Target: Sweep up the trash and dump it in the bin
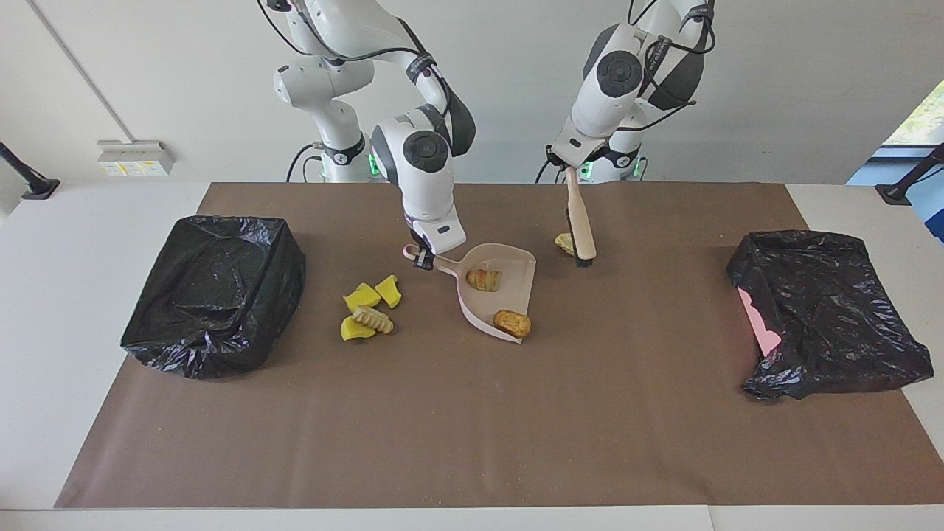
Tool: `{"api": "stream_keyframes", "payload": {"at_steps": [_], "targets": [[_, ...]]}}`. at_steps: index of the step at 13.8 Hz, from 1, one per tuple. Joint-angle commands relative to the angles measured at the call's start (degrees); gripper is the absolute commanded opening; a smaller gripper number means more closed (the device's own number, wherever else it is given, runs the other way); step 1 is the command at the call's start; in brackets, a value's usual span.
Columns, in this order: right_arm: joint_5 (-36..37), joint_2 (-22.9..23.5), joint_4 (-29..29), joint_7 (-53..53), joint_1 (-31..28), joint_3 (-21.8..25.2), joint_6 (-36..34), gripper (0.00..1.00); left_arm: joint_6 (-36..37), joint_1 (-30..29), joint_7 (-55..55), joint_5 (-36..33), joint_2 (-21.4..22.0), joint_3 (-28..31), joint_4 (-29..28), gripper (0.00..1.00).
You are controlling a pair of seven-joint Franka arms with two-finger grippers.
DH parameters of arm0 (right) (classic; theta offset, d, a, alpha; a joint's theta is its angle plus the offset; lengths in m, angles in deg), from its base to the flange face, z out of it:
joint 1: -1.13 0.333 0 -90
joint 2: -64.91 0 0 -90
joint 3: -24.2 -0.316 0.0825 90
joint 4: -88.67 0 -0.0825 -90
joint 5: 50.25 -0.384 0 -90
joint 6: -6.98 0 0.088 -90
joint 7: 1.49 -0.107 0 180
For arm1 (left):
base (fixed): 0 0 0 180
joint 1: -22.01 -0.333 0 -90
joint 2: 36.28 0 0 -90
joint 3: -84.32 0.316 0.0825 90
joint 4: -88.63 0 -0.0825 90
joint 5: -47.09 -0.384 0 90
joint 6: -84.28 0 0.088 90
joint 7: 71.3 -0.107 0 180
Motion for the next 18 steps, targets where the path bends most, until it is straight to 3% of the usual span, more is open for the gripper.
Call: {"api": "stream_keyframes", "payload": {"at_steps": [1, 4, 7, 11, 14, 18], "targets": [[-0.24, -0.6, 1.19, 0.44, -0.27, -0.52, 1.25, 0.0, -1.07, -0.1, 13.99, -1.04, 4.73, -0.47, -5.86, 0.0], [-0.06, -0.6, 1.19, 0.53, -0.18, -0.52, 1.34, 0.0, -4.31, 1.04, 25.69, -0.87, 4.39, -0.74, -9.46, 0.0], [-0.06, -0.6, 1.19, 0.53, -0.18, -0.52, 1.42, 0.0, -16.49, 5.69, 34.06, 2.37, 3.15, -0.74, -13.69, 0.0], [-0.06, -0.69, 1.28, 0.44, -0.09, -0.52, 1.51, 0.0, -32.32, 9.48, 38.47, 8.18, -6.4, -0.74, -12.82, 0.0], [-0.06, -0.69, 1.19, 0.44, -0.09, -0.52, 1.6, 0.0, -37.11, 7.38, 35.6, 10.12, -11.69, -0.47, -7.65, 0.0], [-0.06, -0.69, 1.19, 0.44, -0.09, -0.52, 1.6, 0.0, -37.37, 6.84, 17.33, 9.68, -12.85, -0.74, -5.96, 0.0]]}}
